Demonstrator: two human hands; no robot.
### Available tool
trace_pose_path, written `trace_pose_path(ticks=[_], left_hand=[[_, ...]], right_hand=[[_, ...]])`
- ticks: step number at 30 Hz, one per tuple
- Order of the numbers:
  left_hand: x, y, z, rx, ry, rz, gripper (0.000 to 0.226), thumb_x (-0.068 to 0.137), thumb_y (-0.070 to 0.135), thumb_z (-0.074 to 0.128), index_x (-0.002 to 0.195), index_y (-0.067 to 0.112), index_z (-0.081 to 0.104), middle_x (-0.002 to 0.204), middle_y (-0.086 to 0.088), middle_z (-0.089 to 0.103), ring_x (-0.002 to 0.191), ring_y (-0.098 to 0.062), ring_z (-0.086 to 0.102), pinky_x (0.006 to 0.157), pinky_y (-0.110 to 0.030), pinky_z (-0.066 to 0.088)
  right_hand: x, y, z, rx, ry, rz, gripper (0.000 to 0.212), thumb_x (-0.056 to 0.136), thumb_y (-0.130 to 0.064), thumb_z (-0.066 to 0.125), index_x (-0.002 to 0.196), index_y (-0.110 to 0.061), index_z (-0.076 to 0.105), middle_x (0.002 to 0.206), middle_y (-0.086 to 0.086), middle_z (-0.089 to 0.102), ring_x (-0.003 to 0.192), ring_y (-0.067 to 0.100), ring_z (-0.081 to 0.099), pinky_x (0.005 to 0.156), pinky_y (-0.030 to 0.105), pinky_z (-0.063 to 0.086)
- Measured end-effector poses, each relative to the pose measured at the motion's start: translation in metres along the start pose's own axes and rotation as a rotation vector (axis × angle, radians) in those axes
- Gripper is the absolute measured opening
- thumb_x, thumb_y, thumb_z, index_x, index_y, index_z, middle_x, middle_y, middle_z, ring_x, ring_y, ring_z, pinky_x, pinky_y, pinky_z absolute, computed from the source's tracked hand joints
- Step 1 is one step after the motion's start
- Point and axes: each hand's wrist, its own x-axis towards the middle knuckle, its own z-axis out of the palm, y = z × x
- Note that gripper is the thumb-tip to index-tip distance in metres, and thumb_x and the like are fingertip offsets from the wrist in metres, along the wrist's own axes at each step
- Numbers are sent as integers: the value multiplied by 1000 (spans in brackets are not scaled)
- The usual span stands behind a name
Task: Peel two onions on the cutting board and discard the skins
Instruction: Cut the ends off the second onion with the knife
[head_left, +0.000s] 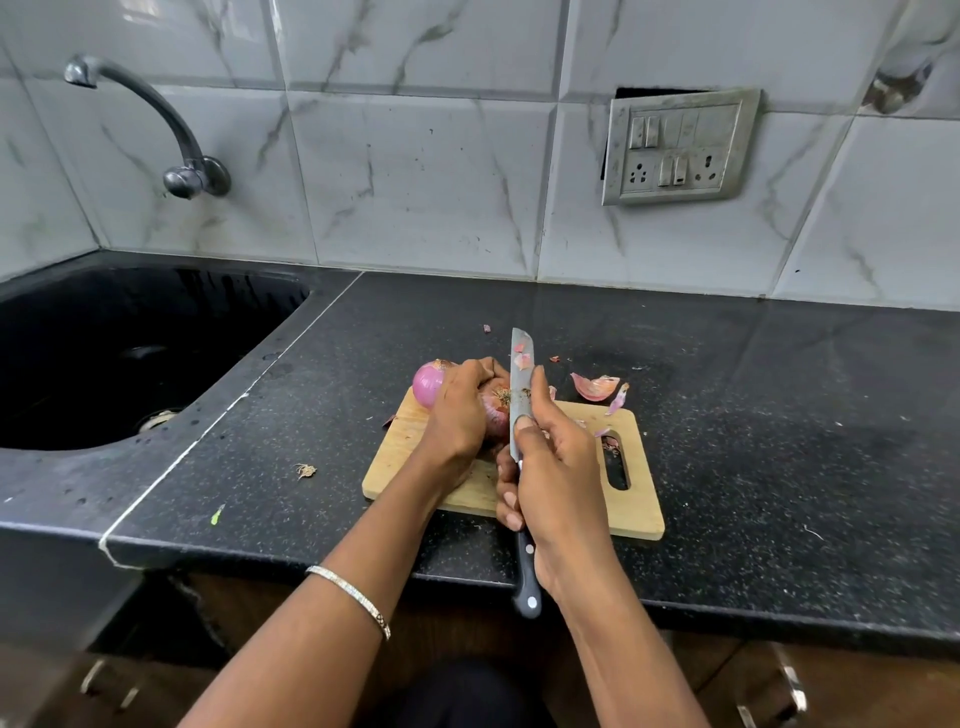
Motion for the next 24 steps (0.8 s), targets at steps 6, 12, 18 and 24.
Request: trace_pose_path(ticks=[6,12,18,24], left_hand=[[5,-5,-2,26,25,1,34,66,53,45,63,24,63,82,-16,56,68,-24,47,58,-36,37],[2,-6,0,147,81,39,16,77,33,41,82,29,56,97,-5,61,88,-20,58,85,-39,53],[1,-7,-1,213,87,82,20,94,31,41,102,19,55,103,-5,56,90,-12,54,89,-27,50],[-1,0,0,5,22,-14,33,79,38,38,68,21,65,71,-9,61,58,-18,53,49,-29,41]], right_hand=[[-6,-2,2,16,15,13,54,109,-13,37,138,-57,49,61,4,41,46,11,35,40,23,29],[0,-2,2,1,10,15,55,108,-11,37,144,-51,48,58,2,41,46,11,35,38,22,30],[-16,3,11,9,-10,-10,54,109,-15,38,142,-56,47,65,8,42,48,14,36,40,23,32],[0,-5,-6,46,12,-23,54,108,-14,41,137,-59,50,62,5,42,46,12,36,39,23,30]])
